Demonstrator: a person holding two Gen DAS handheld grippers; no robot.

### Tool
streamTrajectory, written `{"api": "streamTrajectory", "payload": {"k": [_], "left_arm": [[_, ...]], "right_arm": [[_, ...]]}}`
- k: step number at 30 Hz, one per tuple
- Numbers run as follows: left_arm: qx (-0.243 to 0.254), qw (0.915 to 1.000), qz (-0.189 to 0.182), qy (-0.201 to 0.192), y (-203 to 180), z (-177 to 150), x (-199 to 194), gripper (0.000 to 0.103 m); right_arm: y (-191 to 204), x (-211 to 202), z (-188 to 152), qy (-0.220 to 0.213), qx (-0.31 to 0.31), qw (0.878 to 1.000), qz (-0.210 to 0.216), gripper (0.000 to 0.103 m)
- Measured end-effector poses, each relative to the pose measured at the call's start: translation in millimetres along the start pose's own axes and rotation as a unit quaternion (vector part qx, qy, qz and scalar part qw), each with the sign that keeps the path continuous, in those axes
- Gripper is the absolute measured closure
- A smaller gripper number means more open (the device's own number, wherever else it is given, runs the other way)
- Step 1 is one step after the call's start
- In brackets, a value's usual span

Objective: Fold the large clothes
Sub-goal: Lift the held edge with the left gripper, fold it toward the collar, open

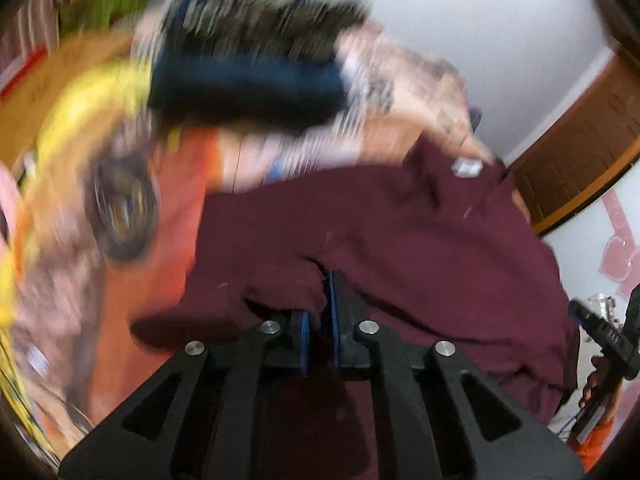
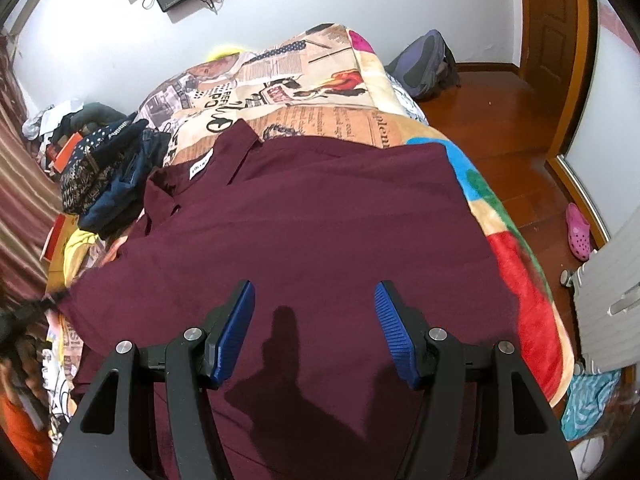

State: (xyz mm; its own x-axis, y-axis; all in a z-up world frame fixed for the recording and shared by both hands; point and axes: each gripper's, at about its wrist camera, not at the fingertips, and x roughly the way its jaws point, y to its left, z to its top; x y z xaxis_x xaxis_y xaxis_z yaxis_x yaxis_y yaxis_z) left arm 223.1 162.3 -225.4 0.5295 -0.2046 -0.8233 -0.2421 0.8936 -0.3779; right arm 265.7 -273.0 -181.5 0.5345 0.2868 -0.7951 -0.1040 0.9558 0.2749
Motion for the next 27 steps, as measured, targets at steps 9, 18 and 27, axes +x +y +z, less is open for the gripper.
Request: {"api": "streamTrajectory", "payload": {"k": [9, 18, 27], "left_arm": [[-0.037, 0.9973, -0.052, 0.035, 22.0, -32.6, 19.8, 0.087], [-0.094, 0.9913, -0.083, 0.042, 40.1, -46.9, 13.2, 0.072], [-0.155, 0.9837, -0.086, 0.03, 64.4, -41.0, 12.6, 0.049]], "right_arm": [[1.1, 1.6, -3.9, 0.007, 0.017, 1.0, -0.003, 0.045], [3.9, -5.2, -10.7, 0.01, -0.01, 1.0, -0.027, 0.045], [-18.4, -37.2, -27.5, 0.003, -0.023, 0.997, -0.077, 0.045]]}}
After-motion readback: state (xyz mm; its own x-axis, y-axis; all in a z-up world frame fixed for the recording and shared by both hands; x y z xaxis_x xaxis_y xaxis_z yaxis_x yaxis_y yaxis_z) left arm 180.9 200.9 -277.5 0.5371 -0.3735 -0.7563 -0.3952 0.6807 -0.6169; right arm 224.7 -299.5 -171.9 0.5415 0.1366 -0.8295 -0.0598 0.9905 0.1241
